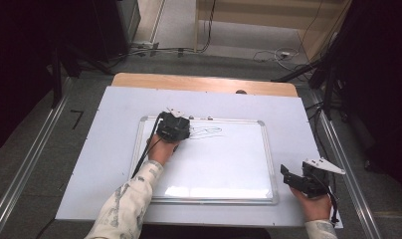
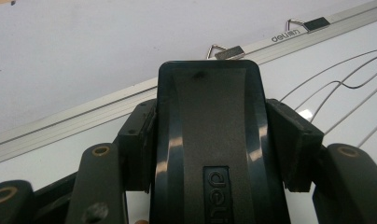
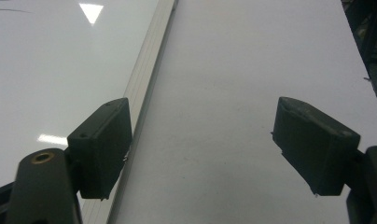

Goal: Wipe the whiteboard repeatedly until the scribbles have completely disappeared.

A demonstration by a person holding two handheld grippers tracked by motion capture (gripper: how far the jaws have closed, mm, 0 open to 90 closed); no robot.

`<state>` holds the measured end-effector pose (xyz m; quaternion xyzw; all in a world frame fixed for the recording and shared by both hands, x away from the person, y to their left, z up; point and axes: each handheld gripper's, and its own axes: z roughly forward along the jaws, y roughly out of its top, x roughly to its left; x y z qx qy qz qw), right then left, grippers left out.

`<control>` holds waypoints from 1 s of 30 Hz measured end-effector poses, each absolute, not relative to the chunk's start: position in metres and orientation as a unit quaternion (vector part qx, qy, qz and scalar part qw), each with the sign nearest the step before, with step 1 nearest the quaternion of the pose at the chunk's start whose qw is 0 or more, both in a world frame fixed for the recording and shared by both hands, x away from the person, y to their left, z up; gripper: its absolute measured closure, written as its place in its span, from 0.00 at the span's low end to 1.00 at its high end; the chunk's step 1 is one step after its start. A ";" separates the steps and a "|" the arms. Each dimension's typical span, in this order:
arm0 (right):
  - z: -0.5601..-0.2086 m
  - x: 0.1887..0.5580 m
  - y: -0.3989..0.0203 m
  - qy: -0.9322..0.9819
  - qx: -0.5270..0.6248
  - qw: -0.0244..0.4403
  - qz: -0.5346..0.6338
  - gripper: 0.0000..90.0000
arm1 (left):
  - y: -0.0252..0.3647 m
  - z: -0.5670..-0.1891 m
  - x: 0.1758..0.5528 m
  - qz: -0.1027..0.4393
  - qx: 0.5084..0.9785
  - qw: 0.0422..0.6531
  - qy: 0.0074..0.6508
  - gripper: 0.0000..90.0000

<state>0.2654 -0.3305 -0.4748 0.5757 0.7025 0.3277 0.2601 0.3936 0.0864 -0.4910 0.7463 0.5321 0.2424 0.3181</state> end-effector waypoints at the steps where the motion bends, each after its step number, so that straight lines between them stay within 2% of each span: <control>1: -0.475 0.265 -0.330 0.703 0.576 0.260 0.328 0.20 | 0.086 -0.491 0.394 0.242 0.747 0.318 0.532 0.46; 30: -0.475 0.266 -0.330 0.704 0.573 0.260 0.330 0.21 | 0.067 -0.491 0.397 0.241 0.754 0.315 0.524 0.46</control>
